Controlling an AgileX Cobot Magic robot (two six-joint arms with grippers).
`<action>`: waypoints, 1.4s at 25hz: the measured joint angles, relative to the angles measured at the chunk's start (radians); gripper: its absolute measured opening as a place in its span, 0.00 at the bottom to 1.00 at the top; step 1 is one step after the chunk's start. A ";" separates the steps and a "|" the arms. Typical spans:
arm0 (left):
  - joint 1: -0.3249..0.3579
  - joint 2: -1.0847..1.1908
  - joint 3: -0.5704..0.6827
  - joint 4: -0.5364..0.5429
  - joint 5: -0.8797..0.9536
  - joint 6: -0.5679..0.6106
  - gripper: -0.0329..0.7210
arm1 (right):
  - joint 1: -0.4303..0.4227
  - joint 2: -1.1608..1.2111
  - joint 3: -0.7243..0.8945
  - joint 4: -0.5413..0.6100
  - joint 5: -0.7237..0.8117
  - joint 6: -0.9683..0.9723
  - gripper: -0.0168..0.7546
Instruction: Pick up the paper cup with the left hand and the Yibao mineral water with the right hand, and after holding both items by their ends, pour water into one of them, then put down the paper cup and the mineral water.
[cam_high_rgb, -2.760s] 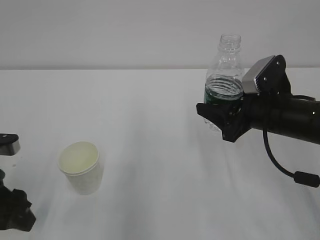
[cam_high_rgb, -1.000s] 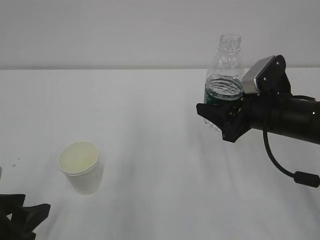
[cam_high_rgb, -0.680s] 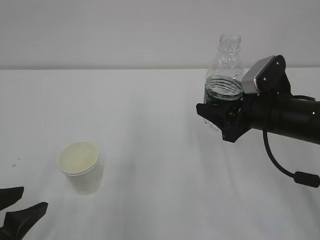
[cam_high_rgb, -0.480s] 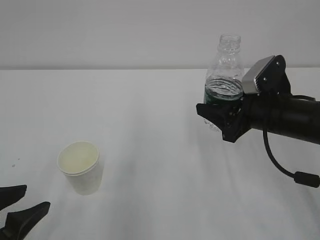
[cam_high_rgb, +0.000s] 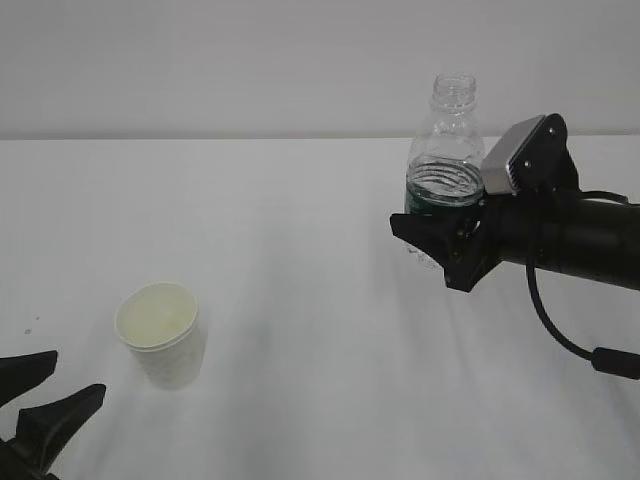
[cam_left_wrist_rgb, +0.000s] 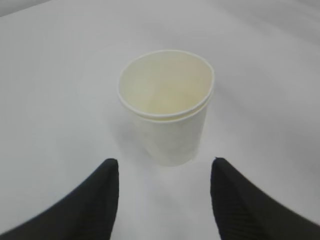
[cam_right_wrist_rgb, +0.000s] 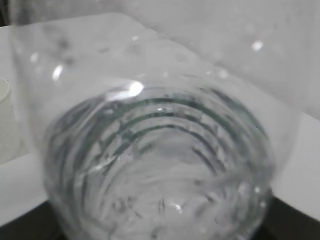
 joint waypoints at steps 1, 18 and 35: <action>0.000 0.029 0.000 0.000 -0.016 -0.005 0.60 | 0.000 0.000 0.000 0.000 0.000 0.000 0.61; 0.000 0.468 -0.009 0.042 -0.303 -0.141 0.91 | 0.000 0.000 0.000 0.000 0.000 0.000 0.61; 0.000 0.470 -0.009 0.026 -0.303 -0.143 0.91 | 0.000 0.000 0.000 0.000 0.002 0.000 0.61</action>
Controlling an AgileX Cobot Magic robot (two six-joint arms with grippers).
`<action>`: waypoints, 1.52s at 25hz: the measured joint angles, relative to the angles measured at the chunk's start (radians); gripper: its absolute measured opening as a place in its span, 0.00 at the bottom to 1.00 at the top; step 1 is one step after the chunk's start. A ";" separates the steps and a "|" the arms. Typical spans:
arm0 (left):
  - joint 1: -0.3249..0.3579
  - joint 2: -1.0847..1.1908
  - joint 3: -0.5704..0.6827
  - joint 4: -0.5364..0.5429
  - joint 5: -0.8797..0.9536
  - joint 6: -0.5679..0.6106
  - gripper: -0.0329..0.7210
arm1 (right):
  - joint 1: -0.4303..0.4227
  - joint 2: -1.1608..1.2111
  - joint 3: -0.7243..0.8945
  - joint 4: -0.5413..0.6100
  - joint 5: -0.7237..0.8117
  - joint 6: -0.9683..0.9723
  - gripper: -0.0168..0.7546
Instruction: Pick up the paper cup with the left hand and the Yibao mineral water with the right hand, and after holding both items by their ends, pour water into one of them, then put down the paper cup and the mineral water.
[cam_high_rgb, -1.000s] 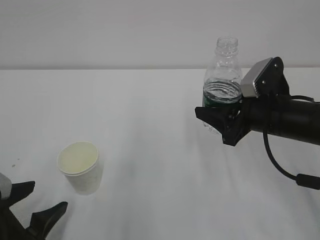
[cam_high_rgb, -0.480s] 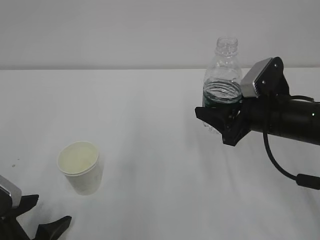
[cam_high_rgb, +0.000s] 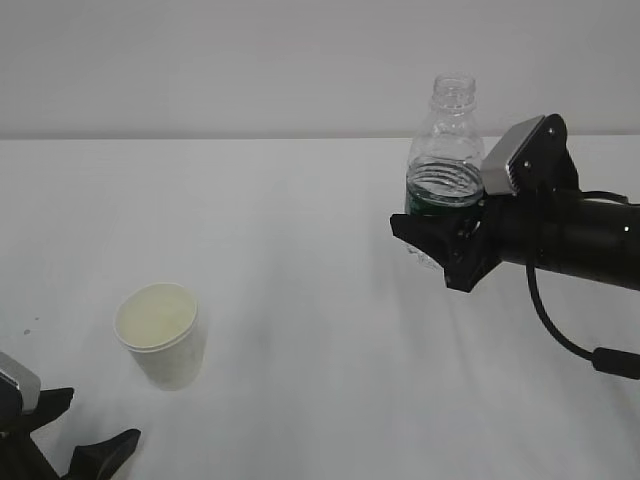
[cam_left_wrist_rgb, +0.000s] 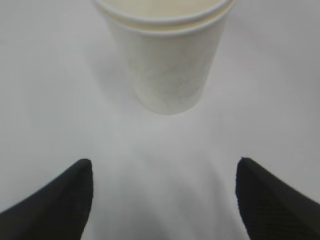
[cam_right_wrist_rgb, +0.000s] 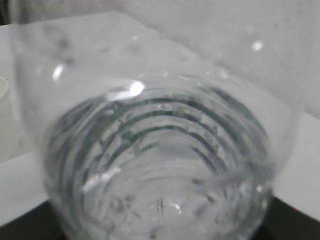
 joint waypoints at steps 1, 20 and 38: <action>0.000 0.000 0.000 0.000 0.000 0.011 0.91 | 0.000 0.000 0.000 0.000 0.000 0.000 0.61; 0.000 0.045 -0.106 -0.003 -0.005 0.122 0.86 | 0.000 0.000 0.000 0.000 0.004 0.000 0.61; 0.000 0.071 -0.175 -0.039 -0.007 0.124 0.83 | 0.000 0.000 0.000 0.000 0.004 0.000 0.61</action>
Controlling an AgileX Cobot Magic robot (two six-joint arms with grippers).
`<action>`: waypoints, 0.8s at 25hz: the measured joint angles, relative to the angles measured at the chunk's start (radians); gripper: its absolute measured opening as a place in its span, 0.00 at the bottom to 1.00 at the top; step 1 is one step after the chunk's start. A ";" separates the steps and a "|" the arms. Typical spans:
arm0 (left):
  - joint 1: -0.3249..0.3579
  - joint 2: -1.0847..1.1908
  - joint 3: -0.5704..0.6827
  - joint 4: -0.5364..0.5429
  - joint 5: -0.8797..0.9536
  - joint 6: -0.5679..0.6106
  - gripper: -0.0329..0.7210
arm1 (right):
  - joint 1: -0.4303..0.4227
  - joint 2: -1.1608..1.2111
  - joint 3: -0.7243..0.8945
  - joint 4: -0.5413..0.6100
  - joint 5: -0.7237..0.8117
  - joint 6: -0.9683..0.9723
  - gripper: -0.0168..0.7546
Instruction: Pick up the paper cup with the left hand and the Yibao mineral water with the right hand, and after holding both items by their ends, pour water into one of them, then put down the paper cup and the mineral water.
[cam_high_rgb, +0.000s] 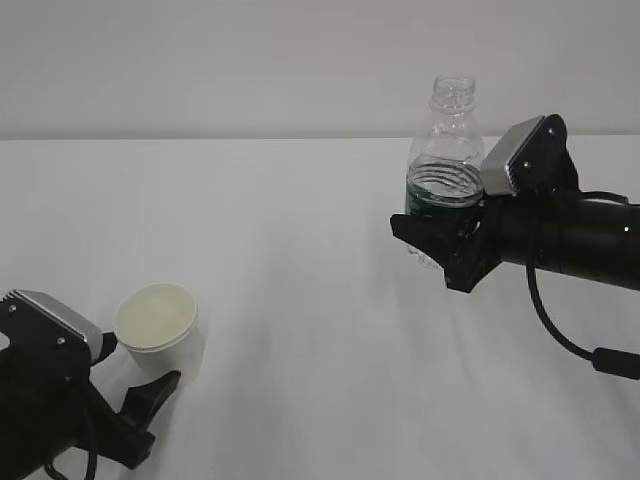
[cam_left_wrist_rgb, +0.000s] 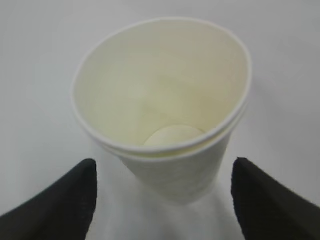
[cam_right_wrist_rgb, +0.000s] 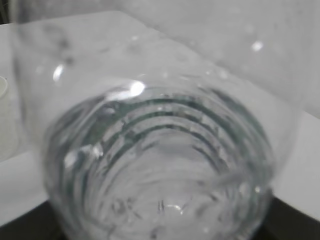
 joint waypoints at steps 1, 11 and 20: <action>0.000 0.000 -0.009 0.000 0.000 0.000 0.83 | 0.000 0.000 0.000 0.000 0.000 0.000 0.61; 0.000 0.022 -0.060 -0.006 0.000 0.000 0.83 | 0.000 0.000 0.000 0.000 0.000 0.000 0.61; 0.000 0.069 -0.107 -0.007 0.000 0.002 0.83 | 0.000 0.000 0.000 -0.001 0.000 0.000 0.61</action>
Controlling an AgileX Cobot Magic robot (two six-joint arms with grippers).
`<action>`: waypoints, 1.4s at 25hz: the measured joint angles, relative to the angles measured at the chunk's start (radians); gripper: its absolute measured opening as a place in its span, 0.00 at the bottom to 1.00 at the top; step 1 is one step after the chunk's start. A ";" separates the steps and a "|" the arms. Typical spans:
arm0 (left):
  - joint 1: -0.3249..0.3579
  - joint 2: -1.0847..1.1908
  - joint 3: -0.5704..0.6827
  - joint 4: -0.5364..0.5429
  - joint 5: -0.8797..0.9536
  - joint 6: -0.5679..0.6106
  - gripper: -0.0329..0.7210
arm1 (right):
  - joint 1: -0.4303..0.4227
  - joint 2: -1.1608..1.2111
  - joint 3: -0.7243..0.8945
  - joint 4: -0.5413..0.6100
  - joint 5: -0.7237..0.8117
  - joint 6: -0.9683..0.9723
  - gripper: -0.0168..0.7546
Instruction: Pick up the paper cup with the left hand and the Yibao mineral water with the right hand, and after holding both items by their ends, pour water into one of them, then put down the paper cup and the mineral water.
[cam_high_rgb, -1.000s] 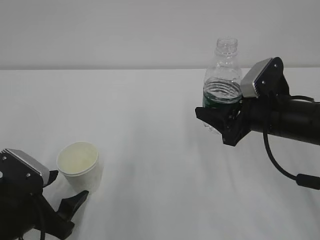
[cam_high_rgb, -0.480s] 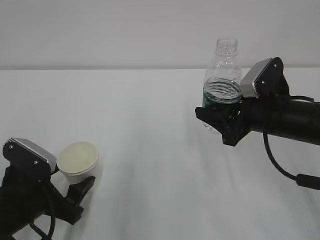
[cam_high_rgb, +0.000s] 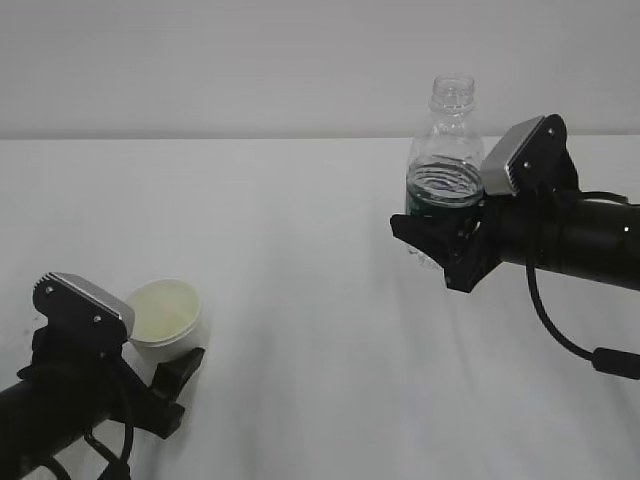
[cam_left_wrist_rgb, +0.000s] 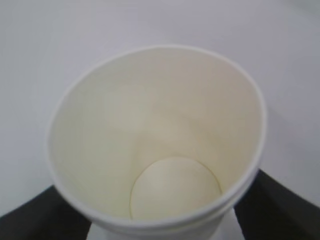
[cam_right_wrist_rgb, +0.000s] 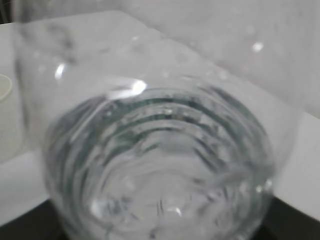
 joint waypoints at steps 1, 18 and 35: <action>0.000 0.000 -0.008 0.000 0.000 0.000 0.83 | 0.000 0.000 0.000 0.000 0.000 0.000 0.61; 0.000 0.051 -0.061 -0.004 0.006 0.000 0.83 | 0.000 0.000 0.000 -0.002 0.000 0.000 0.61; 0.011 0.055 -0.061 -0.009 0.006 0.000 0.81 | 0.000 0.000 0.000 -0.004 0.000 0.000 0.61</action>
